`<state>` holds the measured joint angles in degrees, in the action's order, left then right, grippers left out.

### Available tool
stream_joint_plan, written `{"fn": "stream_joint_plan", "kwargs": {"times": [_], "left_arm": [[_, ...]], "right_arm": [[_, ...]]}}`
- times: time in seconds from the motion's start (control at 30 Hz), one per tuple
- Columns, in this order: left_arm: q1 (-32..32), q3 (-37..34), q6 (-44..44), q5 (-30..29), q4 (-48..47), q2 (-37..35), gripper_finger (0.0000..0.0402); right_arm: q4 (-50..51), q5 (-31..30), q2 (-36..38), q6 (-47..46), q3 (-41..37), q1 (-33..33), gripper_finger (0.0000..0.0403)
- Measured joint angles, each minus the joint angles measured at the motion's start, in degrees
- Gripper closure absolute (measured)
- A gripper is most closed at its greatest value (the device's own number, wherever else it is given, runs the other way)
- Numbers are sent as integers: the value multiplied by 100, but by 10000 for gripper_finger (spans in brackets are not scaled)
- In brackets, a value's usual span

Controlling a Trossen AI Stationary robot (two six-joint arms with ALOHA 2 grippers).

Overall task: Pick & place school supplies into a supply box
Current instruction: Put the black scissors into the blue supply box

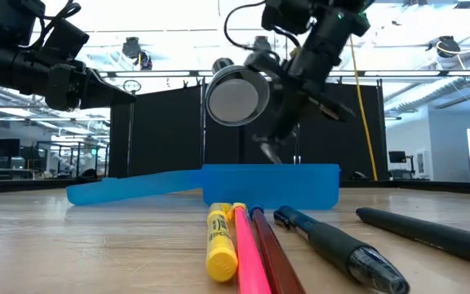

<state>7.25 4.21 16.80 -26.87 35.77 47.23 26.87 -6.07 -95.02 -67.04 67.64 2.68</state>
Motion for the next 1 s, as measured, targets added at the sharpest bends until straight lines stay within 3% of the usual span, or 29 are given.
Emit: {"fn": "stream_joint_plan", "kwargs": {"times": [0.43,1.0], "left_arm": [[1,0,-2,0,67,0,369],[0,0,68,2,144,0,369]], "right_arm": [[-663,9,-12,-389,-724,-2,393],[-695,37,-613,-386,-787,34,396]]}}
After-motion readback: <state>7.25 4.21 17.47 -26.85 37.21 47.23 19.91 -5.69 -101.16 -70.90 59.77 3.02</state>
